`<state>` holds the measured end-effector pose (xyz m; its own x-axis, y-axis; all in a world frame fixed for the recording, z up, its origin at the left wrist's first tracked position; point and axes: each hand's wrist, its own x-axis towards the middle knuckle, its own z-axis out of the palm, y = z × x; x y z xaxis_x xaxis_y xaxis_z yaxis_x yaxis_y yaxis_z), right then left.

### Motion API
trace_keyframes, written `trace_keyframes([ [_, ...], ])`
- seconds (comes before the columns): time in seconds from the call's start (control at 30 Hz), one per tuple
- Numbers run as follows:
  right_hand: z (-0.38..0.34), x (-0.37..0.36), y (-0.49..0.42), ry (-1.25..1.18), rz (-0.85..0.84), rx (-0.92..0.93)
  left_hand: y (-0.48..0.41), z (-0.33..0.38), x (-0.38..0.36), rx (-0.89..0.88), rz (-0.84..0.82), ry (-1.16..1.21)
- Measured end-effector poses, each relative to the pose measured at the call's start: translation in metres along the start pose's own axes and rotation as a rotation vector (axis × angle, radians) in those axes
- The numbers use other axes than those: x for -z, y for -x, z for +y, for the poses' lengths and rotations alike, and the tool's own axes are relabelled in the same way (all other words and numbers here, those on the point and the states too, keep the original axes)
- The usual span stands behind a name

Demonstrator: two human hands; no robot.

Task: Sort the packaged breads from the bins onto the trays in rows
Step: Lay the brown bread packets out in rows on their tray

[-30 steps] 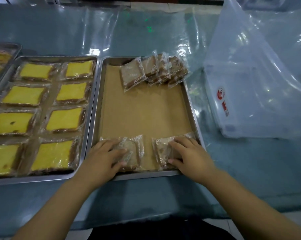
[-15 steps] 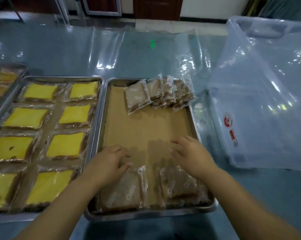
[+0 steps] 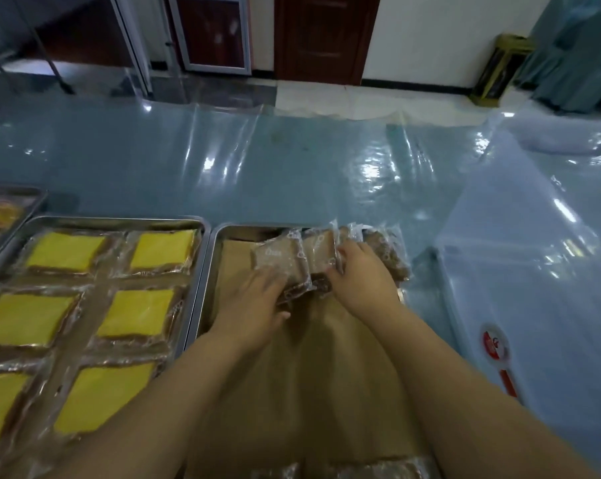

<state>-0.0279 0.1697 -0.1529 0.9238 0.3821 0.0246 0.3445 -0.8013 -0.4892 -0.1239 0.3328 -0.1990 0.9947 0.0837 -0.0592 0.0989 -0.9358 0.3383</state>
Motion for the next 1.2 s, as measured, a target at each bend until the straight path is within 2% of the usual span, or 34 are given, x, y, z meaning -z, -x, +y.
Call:
trace_keyframes([
  [0.1, 0.004, -0.007, -0.012, 0.043, -0.045, -0.101, -0.001, -0.004, -0.016, 0.048, -0.087, -0.018],
  [0.23, 0.007, -0.014, -0.018, 0.036, -0.063, -0.210, 0.014, -0.001, -0.027, 0.058, -0.093, -0.028],
  [0.37, 0.010, -0.014, -0.016, -0.014, -0.067, -0.211, 0.038, 0.005, -0.026, 0.036, -0.101, -0.124],
  [0.63, 0.018, -0.011, 0.030, -0.329, 0.143, -0.176, 0.078, 0.016, -0.023, -0.141, -0.096, -0.055],
  [0.87, 0.057, -0.001, 0.095, -0.454, 0.242, -0.280, 0.102, 0.020, -0.026, -0.099, -0.167, -0.100],
  [1.07, 0.087, 0.005, 0.137, -0.357, 0.119, -0.362, 0.115, 0.023, -0.026, -0.032, -0.130, -0.267],
  [1.2, 0.086, 0.011, 0.153, -0.158, -0.004, -0.350, 0.124, 0.025, -0.029, 0.023, -0.098, -0.368],
])
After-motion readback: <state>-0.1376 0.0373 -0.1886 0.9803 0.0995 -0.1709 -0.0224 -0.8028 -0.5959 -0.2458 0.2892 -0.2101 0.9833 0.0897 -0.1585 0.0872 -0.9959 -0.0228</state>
